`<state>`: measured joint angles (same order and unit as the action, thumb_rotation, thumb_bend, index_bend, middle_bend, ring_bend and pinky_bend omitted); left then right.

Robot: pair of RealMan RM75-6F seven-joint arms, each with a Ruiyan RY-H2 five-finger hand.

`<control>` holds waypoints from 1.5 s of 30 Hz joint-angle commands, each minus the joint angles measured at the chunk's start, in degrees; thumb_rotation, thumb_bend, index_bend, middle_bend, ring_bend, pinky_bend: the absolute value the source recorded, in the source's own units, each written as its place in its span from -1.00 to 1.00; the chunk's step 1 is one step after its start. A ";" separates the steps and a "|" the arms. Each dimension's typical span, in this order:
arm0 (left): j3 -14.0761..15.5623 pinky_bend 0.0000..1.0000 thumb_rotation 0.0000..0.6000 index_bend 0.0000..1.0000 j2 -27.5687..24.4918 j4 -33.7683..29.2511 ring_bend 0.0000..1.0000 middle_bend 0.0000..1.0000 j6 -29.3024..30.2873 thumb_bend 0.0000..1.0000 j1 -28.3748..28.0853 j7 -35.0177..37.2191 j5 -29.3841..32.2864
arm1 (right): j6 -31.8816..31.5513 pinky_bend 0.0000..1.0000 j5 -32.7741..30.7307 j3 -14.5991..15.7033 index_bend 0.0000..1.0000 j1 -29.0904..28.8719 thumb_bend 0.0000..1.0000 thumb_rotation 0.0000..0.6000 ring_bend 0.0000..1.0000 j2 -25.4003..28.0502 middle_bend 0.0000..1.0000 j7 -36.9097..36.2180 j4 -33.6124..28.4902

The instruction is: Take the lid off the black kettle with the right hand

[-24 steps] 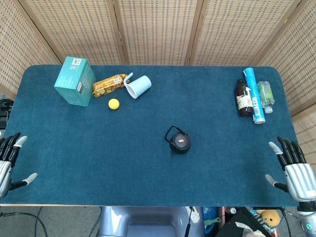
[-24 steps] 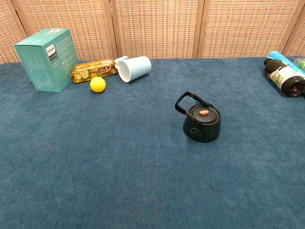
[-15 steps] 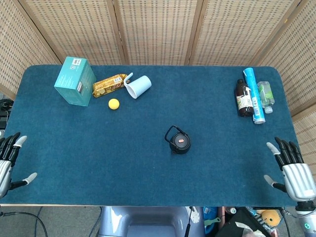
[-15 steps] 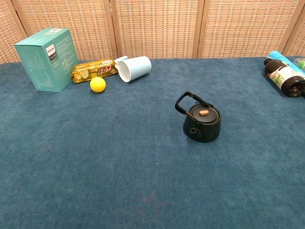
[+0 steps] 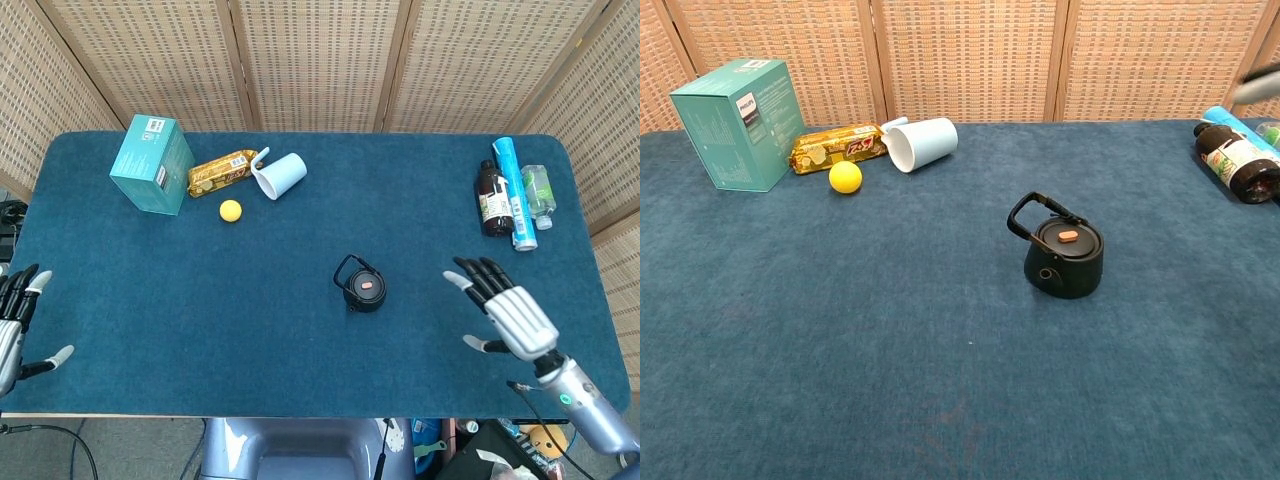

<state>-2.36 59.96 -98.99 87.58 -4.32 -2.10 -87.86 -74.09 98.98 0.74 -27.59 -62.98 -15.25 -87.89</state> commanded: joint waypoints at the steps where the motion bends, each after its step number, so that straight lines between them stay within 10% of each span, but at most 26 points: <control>1: -0.42 -1.00 1.00 -1.00 0.21 0.52 -1.00 -1.00 -1.20 -0.84 -0.52 0.24 1.24 | 9.91 -1.00 2.90 -3.22 -0.86 -7.99 -0.64 1.00 -1.00 -3.09 -0.91 6.04 -1.07; 7: -0.93 -1.00 1.00 -1.00 0.66 1.51 -1.00 -1.00 -3.36 -0.84 -1.44 0.43 3.20 | 14.32 -0.75 4.78 -4.28 -0.62 -12.22 0.03 1.00 -0.96 -8.63 -0.58 16.90 1.42; 27: -1.85 -1.00 1.00 -1.00 1.31 2.95 -1.00 -1.00 -6.75 -0.84 -2.89 0.57 6.99 | 22.35 -0.74 12.12 -4.77 -0.62 -24.15 0.04 1.00 -1.00 -20.83 -0.70 39.84 14.25; 45: -1.59 -1.00 1.00 -1.00 1.26 3.05 -1.00 -1.00 -7.60 -0.84 -3.29 1.00 7.17 | 29.22 -0.74 8.35 -4.02 -0.55 -24.23 0.04 1.00 -1.00 -19.70 -0.57 57.38 15.98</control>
<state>-3.96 61.23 -95.93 79.98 -7.62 -1.10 -80.68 -45.49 108.19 -3.17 -52.08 -82.93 40.83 -72.29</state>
